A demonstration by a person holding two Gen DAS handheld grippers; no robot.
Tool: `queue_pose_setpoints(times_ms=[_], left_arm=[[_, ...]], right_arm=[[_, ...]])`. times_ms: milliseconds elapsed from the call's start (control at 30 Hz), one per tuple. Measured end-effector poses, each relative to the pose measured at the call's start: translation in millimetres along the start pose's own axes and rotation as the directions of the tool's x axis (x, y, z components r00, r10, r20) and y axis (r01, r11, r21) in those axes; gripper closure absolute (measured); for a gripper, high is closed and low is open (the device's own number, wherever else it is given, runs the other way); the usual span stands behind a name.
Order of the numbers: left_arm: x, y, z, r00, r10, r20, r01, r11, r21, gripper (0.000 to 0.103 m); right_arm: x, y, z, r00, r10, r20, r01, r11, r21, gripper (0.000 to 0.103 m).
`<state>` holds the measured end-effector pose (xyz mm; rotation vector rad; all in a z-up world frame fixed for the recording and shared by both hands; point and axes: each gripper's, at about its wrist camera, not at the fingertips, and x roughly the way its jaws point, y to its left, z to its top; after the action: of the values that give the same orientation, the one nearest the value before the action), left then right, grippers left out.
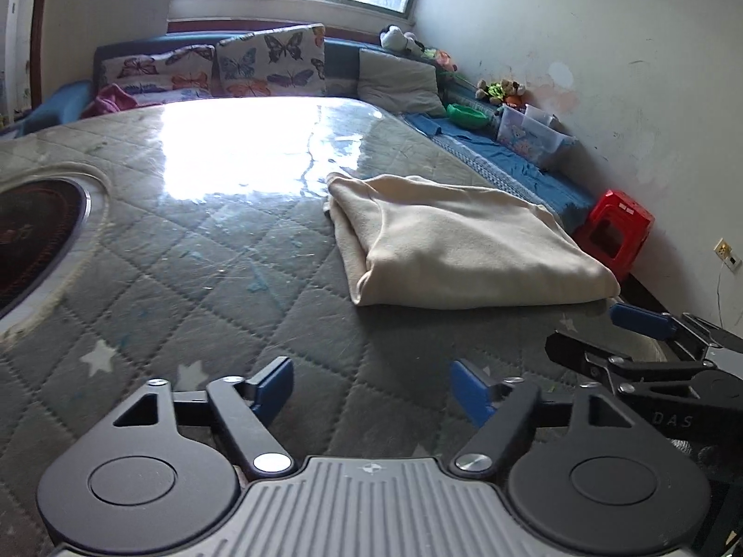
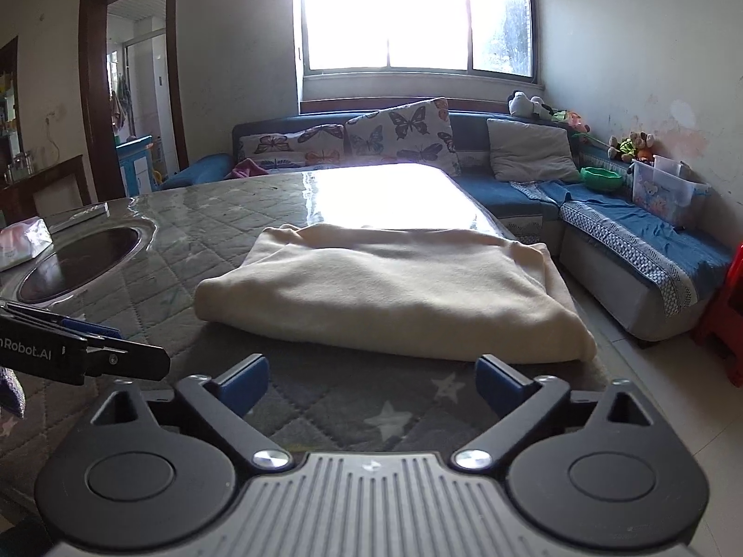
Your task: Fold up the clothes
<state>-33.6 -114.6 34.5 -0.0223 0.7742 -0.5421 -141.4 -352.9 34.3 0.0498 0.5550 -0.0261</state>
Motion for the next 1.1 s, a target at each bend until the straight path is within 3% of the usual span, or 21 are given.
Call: queue_pose_setpoints(times_ms=[233, 467, 1100], left_arm=[[-18, -2, -13, 0.998, 0.030, 0.046, -0.031, 0.999, 0.033, 0.000], [-29, 1, -18, 0.995, 0.056, 0.076, -0.059, 0.998, 0.035, 0.000], [-31, -7, -27, 0.994, 0.072, 0.080, -0.077, 0.995, 0.059, 0.000]], right_arm=[[-10, 11, -9, 1.000, -0.020, -0.009, 0.020, 0.999, 0.026, 0.000], [-16, 15, -20, 0.999, -0.043, -0.026, 0.045, 0.996, 0.076, 0.000], [-19, 18, -28, 0.996, -0.088, -0.030, 0.090, 0.994, 0.069, 0.000]])
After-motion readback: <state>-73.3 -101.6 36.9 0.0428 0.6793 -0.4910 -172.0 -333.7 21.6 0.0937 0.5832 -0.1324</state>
